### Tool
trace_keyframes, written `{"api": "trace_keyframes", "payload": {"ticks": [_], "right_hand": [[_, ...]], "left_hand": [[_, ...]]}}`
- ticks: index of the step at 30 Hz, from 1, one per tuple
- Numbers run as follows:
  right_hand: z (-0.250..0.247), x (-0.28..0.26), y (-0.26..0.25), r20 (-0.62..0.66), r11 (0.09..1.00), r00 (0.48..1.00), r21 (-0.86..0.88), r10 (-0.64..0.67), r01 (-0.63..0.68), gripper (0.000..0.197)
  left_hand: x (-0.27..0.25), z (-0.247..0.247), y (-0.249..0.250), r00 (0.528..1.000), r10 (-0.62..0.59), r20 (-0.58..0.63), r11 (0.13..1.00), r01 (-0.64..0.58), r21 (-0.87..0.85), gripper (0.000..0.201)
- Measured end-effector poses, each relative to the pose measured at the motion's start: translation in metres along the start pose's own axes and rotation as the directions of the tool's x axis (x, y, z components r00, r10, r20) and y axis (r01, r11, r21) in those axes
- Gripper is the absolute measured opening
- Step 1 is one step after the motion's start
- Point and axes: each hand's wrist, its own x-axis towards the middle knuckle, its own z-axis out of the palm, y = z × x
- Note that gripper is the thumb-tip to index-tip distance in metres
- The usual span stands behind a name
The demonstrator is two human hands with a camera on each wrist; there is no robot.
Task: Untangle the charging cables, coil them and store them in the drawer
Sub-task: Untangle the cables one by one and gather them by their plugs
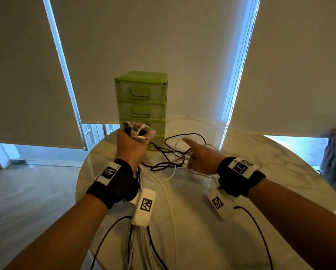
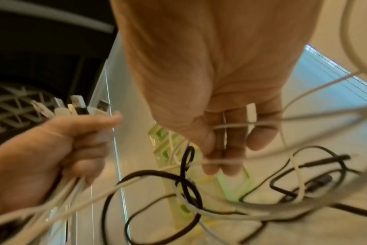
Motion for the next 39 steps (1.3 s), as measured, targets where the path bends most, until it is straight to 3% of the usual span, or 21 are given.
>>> {"api": "trace_keyframes", "payload": {"ticks": [2, 4, 7, 8, 9, 10, 14, 15, 17, 18, 19, 23, 27, 31, 33, 35, 37, 39], "right_hand": [[-0.015, -0.005, 0.0, -0.092, 0.988, 0.992, 0.121, -0.088, 0.098, 0.077], [-0.03, -0.013, -0.002, -0.197, 0.952, 0.964, 0.212, -0.179, 0.221, 0.07], [-0.047, -0.027, -0.01, -0.278, 0.901, 0.927, 0.281, -0.251, 0.329, 0.063], [-0.052, -0.032, -0.011, -0.281, 0.894, 0.925, 0.294, -0.257, 0.338, 0.065], [-0.057, -0.037, -0.012, -0.278, 0.891, 0.926, 0.305, -0.254, 0.336, 0.068], [-0.062, -0.04, -0.009, -0.272, 0.89, 0.931, 0.318, -0.244, 0.326, 0.072], [-0.083, -0.054, 0.017, -0.163, 0.928, 0.978, 0.328, -0.129, 0.177, 0.078], [-0.083, -0.058, 0.021, -0.079, 0.957, 0.992, 0.265, -0.097, 0.115, 0.073], [-0.076, -0.06, 0.026, 0.065, 0.997, 0.997, 0.078, -0.029, 0.024, 0.037], [-0.073, -0.06, 0.027, 0.084, 1.0, 0.997, 0.024, 0.002, -0.004, 0.024], [-0.072, -0.059, 0.03, 0.074, 0.999, 0.996, -0.012, 0.041, -0.041, 0.025], [-0.079, -0.054, 0.061, -0.146, 0.943, 0.954, -0.173, 0.261, -0.285, 0.031], [-0.08, -0.05, 0.081, -0.31, 0.852, 0.849, -0.176, 0.428, -0.493, 0.033], [-0.087, -0.062, 0.085, -0.493, 0.759, 0.709, -0.137, 0.505, -0.636, 0.023], [-0.089, -0.063, 0.089, -0.53, 0.759, 0.665, -0.06, 0.526, -0.648, 0.026], [-0.088, -0.061, 0.094, -0.518, 0.792, 0.676, 0.006, 0.525, -0.611, 0.025], [-0.089, -0.06, 0.096, -0.428, 0.865, 0.757, 0.145, 0.493, -0.481, 0.027], [-0.095, -0.065, 0.091, -0.336, 0.897, 0.85, 0.329, 0.405, -0.297, 0.031]], "left_hand": [[-0.003, 0.013, 0.015, 0.982, 0.035, 0.185, 0.999, -0.033, -0.013, 0.023], [0.0, 0.026, 0.023, 0.921, -0.065, 0.384, 0.995, 0.087, -0.04, 0.026], [0.001, 0.038, 0.019, 0.742, -0.325, 0.587, 0.944, 0.221, 0.244, 0.022], [0.0, 0.042, 0.014, 0.675, -0.379, 0.633, 0.924, 0.233, 0.304, 0.032], [-0.004, 0.046, 0.009, 0.636, -0.4, 0.66, 0.915, 0.242, 0.321, 0.041], [-0.006, 0.049, 0.005, 0.626, -0.394, 0.673, 0.919, 0.261, 0.296, 0.042], [0.002, 0.046, -0.002, 0.714, -0.344, 0.61, 0.882, 0.468, -0.051, 0.015], [0.006, 0.043, -0.003, 0.74, -0.342, 0.579, 0.856, 0.499, -0.133, 0.016], [0.008, 0.039, -0.003, 0.784, -0.344, 0.517, 0.837, 0.505, -0.21, 0.016], [0.008, 0.038, -0.003, 0.805, -0.348, 0.48, 0.84, 0.495, -0.221, 0.015], [0.009, 0.037, -0.004, 0.822, -0.359, 0.443, 0.836, 0.494, -0.238, 0.014], [0.017, 0.025, -0.012, 0.85, -0.444, 0.284, 0.777, 0.523, -0.351, 0.01], [0.022, 0.018, -0.018, 0.871, -0.478, 0.118, 0.776, 0.481, -0.407, 0.007], [0.027, 0.012, -0.02, 0.831, -0.557, 0.004, 0.723, 0.487, -0.49, 0.003], [0.028, 0.01, -0.022, 0.813, -0.582, -0.004, 0.705, 0.503, -0.5, 0.004], [0.03, 0.008, -0.029, 0.795, -0.606, -0.024, 0.722, 0.537, -0.436, 0.011], [0.033, 0.006, -0.037, 0.78, -0.623, -0.05, 0.731, 0.559, -0.392, 0.015], [0.034, 0.004, -0.039, 0.79, -0.607, -0.087, 0.749, 0.532, -0.396, 0.003]]}}
